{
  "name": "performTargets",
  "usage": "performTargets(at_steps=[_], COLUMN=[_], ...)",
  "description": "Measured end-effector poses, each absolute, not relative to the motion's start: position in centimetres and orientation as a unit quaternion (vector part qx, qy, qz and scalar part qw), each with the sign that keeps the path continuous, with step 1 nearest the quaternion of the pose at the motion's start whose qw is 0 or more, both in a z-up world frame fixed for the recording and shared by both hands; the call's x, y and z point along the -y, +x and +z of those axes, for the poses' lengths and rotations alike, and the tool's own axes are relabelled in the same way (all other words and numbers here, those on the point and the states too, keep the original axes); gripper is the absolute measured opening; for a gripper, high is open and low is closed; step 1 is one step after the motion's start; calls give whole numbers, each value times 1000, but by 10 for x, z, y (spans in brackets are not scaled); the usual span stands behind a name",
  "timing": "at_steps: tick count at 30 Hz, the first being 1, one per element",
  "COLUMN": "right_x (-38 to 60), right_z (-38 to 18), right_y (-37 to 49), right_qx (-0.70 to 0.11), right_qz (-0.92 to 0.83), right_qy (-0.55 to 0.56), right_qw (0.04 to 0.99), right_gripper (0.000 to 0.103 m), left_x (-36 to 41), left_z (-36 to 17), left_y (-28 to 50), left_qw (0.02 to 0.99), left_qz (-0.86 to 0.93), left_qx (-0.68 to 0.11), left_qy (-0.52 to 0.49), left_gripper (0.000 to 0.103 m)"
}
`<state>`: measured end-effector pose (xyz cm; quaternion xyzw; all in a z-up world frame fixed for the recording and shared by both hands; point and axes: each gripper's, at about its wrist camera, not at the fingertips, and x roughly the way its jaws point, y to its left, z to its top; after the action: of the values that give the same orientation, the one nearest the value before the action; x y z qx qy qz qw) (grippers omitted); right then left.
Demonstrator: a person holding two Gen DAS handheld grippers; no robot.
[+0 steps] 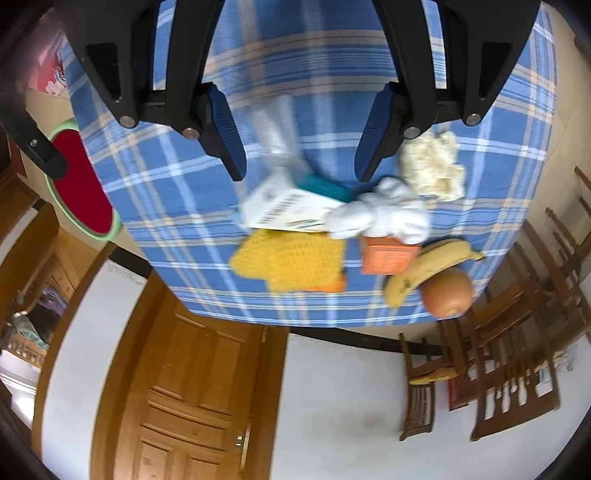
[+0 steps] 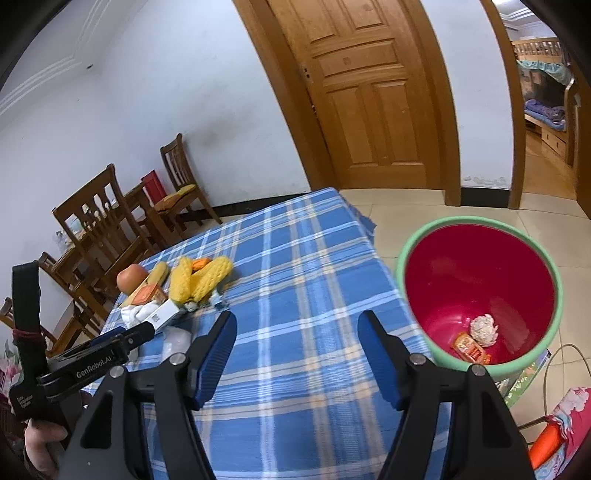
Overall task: Collect trash
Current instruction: 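Move both grippers back over the table toward the remaining items, then grasp the crumpled tissue with the left gripper while the right gripper grasps the plastic bag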
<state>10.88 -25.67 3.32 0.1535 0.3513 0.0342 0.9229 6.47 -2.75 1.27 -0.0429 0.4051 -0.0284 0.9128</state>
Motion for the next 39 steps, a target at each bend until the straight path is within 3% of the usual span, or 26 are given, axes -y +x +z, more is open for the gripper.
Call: performTargets(at_steps=[15, 30, 39], right_x=[204, 171, 149], right_z=[31, 19, 7], right_y=[122, 130, 138], right_qx=[-372, -399, -418], right_qz=[78, 97, 115], right_qy=[121, 99, 90], right_qw=[917, 906, 897], right_gripper=[73, 73, 73], left_x=[-53, -81, -82], left_z=[-9, -41, -38], left_y=[72, 87, 84], left_qw=[904, 892, 901], left_qz=[43, 48, 28], left_qx=[-415, -433, -416], left_qy=[-89, -120, -124], left_gripper=[61, 61, 34])
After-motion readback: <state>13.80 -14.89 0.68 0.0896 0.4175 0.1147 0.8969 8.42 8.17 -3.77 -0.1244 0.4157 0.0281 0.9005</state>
